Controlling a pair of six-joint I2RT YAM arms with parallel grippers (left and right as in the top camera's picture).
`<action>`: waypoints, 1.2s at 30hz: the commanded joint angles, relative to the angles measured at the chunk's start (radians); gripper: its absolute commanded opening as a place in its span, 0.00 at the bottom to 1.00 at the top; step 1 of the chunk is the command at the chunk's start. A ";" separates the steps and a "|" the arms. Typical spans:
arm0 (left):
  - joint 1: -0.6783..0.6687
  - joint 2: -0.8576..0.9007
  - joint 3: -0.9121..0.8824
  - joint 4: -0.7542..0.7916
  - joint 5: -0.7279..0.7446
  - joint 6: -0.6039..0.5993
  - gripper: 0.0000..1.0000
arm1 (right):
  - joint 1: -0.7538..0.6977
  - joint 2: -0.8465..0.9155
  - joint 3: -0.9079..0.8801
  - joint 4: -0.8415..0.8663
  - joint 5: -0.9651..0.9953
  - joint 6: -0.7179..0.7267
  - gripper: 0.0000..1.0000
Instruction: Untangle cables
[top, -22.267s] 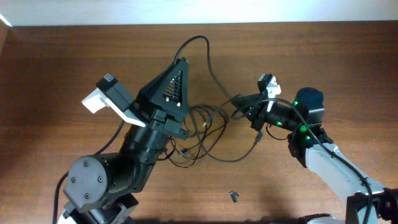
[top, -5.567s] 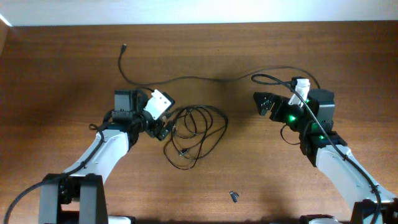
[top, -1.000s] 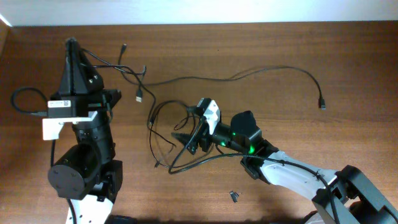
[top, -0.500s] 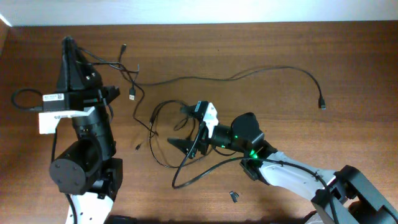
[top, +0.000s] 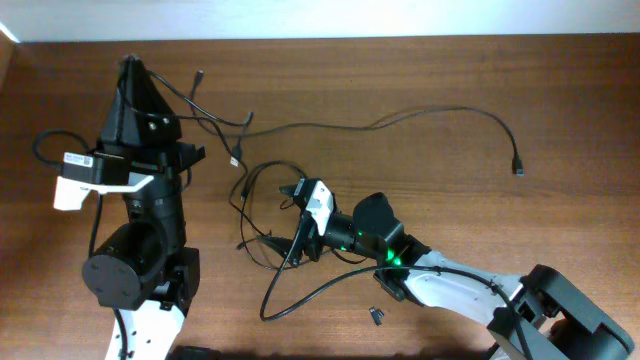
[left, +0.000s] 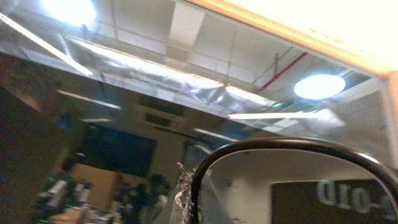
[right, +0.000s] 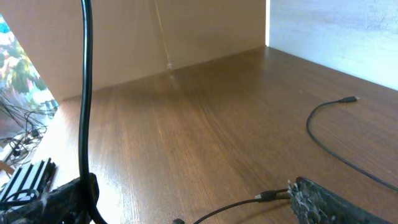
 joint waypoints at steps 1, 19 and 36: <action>0.003 -0.005 0.008 0.006 0.098 -0.159 0.00 | 0.007 0.010 0.004 0.014 0.016 -0.008 0.99; -0.134 -0.005 0.008 0.097 0.137 -0.216 0.00 | 0.005 0.016 0.004 -0.049 0.357 -0.008 0.99; -0.134 -0.005 0.008 0.228 0.189 -0.312 0.00 | -0.160 0.018 0.004 -0.076 0.494 -0.007 0.99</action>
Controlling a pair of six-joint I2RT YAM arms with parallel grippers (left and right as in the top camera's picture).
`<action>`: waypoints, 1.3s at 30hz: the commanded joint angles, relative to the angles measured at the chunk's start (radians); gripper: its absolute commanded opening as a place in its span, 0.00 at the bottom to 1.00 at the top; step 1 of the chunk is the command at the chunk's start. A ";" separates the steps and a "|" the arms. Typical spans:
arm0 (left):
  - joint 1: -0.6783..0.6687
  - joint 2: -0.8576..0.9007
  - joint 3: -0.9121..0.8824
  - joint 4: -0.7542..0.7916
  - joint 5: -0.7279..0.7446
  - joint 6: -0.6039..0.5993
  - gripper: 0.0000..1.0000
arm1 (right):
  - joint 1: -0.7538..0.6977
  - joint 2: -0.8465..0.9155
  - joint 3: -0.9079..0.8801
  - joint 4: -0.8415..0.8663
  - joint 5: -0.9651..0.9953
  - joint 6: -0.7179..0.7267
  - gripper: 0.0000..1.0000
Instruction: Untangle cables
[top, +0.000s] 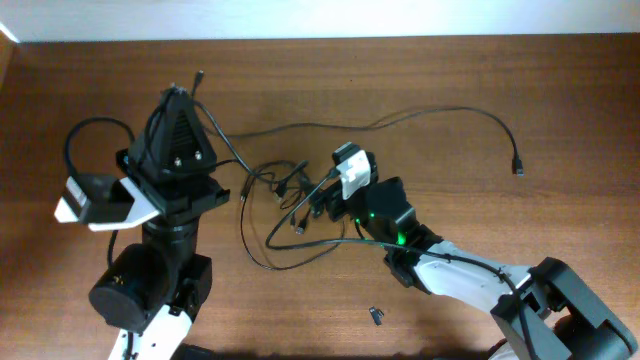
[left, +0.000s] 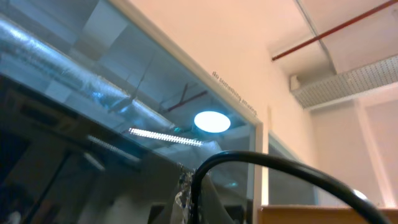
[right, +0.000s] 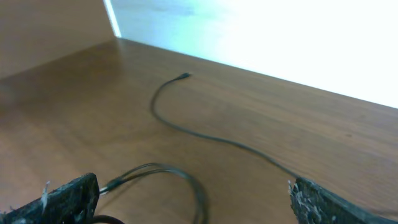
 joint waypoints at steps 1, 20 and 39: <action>-0.006 -0.005 0.008 0.035 0.018 -0.013 0.00 | -0.053 0.010 0.004 -0.008 0.036 0.000 0.99; -0.006 -0.005 0.008 0.012 0.024 0.019 0.00 | -0.121 0.010 0.004 -0.054 0.036 0.003 0.86; -0.042 0.035 0.008 -0.109 -0.132 0.230 0.00 | -0.121 0.009 0.004 -0.043 -0.061 0.003 0.94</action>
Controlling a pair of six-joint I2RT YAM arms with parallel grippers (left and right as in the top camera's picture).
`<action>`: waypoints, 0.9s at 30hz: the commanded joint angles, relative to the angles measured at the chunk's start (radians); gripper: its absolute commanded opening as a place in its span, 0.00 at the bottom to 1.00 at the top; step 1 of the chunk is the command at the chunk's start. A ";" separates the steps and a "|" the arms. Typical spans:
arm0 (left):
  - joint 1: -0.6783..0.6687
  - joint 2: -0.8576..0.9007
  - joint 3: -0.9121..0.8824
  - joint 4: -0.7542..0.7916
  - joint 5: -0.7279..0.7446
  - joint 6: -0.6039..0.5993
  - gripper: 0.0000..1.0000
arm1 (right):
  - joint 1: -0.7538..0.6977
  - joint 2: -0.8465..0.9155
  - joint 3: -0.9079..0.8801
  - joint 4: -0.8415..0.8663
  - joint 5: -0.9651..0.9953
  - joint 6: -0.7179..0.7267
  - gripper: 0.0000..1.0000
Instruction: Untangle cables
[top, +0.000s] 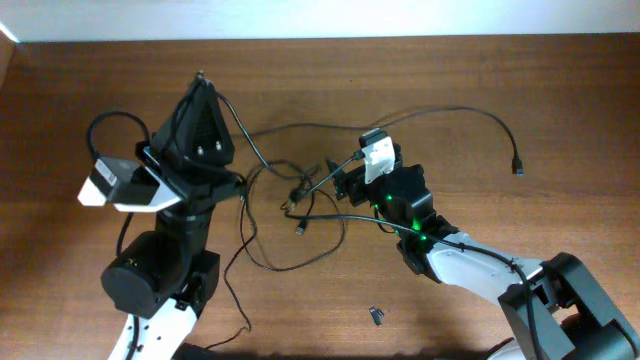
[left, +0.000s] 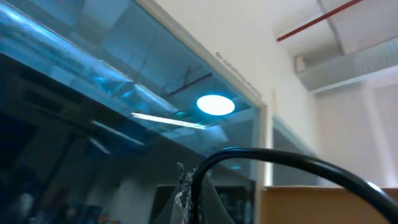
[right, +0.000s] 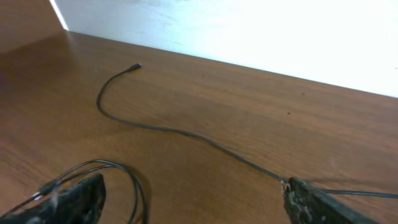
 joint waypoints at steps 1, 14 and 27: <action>-0.004 0.002 0.008 -0.060 -0.157 0.169 0.00 | -0.004 0.009 0.004 0.015 -0.088 0.008 0.94; -0.003 0.001 0.008 -0.179 -0.406 0.575 0.00 | -0.004 -0.014 0.004 0.159 -0.586 0.008 0.99; 0.020 0.009 0.008 -0.238 -0.355 0.536 0.00 | 0.001 -0.011 0.004 0.166 -0.747 0.007 1.00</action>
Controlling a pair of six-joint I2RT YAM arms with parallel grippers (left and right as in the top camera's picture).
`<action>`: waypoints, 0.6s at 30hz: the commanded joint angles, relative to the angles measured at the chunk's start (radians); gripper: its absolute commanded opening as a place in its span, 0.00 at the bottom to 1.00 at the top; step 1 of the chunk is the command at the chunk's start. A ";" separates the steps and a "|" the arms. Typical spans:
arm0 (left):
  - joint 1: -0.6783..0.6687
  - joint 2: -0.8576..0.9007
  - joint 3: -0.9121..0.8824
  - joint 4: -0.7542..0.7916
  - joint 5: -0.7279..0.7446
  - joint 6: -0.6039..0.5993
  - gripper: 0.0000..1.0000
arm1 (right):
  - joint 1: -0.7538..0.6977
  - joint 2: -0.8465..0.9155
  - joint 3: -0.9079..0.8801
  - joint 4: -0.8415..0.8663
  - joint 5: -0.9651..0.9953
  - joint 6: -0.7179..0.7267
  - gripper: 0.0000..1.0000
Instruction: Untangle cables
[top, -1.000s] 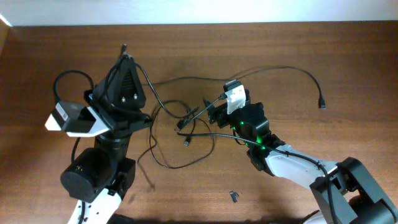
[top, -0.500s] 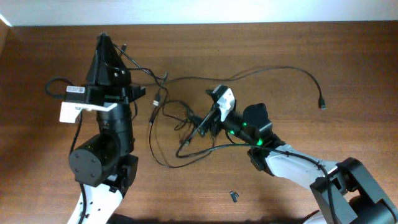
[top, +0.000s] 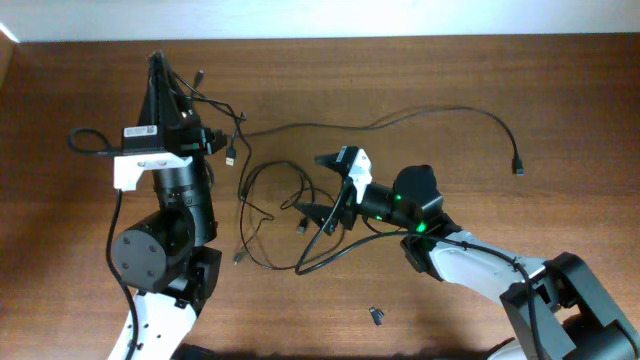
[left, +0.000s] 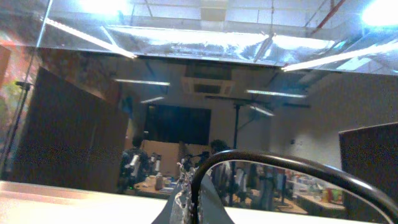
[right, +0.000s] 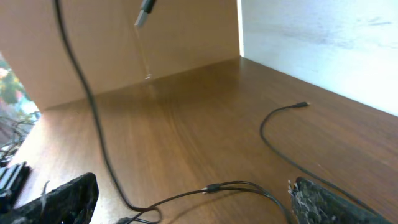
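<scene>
Several thin black cables (top: 283, 214) lie looped and crossed on the brown table (top: 560, 80). One long cable (top: 440, 112) runs off to the far right and ends in a plug. My left gripper (top: 155, 60) is raised and points upward, shut on a black cable (left: 261, 159) that arches out between its fingers (left: 184, 200). From that held cable a plug end (top: 230, 155) hangs down. My right gripper (top: 318, 185) stands wide open just over the right side of the tangle. In its wrist view a forked cable (right: 214, 186) lies on the wood between the fingers (right: 65, 198).
A small dark piece (top: 377, 316) lies near the front edge. A wooden side wall (right: 124, 43) stands at the table's left and a pale wall (right: 323, 43) along the back. The long cable's plug (top: 518, 166) rests at the far right.
My left gripper has moved left and back, still shut on its cable. The right gripper has turned from facing the far right to facing the left wall. The loops lie more spread out.
My left gripper held a cable high at the far left while the right one stood open in the tangle. The left then stood further right at two moments, and the right gripper sat further back. Now the left is back at the left.
</scene>
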 joint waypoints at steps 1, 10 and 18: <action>0.006 0.010 0.007 0.002 0.089 -0.047 0.00 | 0.026 -0.010 0.004 0.006 -0.041 0.007 1.00; -0.034 0.031 0.007 0.023 0.145 -0.186 0.00 | 0.096 -0.009 0.004 -0.033 0.084 0.003 0.99; -0.129 0.030 0.007 0.098 0.145 -0.186 0.00 | 0.188 -0.003 0.004 -0.100 0.261 0.003 0.99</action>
